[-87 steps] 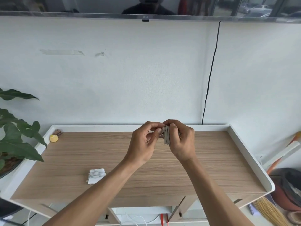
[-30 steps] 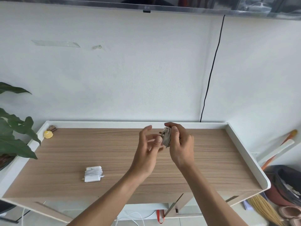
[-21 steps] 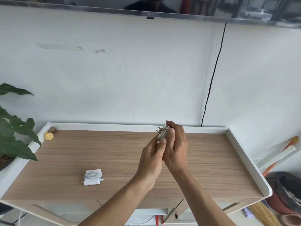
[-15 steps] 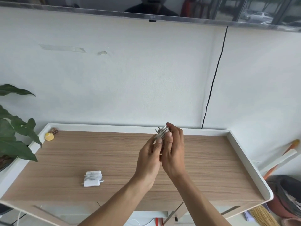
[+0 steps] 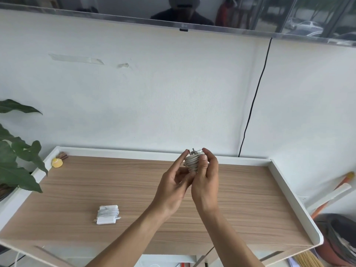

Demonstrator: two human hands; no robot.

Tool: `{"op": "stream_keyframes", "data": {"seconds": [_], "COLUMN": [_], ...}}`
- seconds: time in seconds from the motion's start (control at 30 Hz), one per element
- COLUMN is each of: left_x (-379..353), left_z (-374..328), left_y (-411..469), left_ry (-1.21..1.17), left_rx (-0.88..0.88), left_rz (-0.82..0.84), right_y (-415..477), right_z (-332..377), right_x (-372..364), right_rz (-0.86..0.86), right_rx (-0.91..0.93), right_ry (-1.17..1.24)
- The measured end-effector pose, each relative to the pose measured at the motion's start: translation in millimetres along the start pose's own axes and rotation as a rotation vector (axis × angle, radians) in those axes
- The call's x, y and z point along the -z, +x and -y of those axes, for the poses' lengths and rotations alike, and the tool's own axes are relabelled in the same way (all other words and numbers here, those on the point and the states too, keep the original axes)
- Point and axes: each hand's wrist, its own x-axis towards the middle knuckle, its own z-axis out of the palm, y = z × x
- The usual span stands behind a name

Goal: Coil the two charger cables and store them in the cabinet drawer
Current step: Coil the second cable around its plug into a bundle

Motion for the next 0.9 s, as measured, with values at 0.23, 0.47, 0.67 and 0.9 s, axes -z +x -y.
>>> {"op": "stream_keyframes", "data": {"seconds": [0.23, 0.47, 0.67, 0.9], "left_x": [15.1, 19.8, 31.7, 39.8], "left_z": [4.8, -3.2, -11.0, -17.7], "left_y": [6.6, 15.0, 17.4, 20.1], "left_ry": [0.593, 0.582, 0.347, 0.263], "left_rx": [-0.356, -0.435, -0.299, -0.209], "left_rz": [-0.105, -0.056, -0.012, 0.104], "right_y": [-1.4, -4.2, 11.7, 34.0], "right_z": [4.8, 12.4, 23.5, 30.1], "right_x": [-5.3, -5.6, 11.4, 31.5], "right_rz": [0.032, 0.13, 0.196, 0.312], "right_rx": [-0.166, -0.215, -0.255, -0.247], "right_ry": [0.109, 0.202, 0.261, 0.183]}}
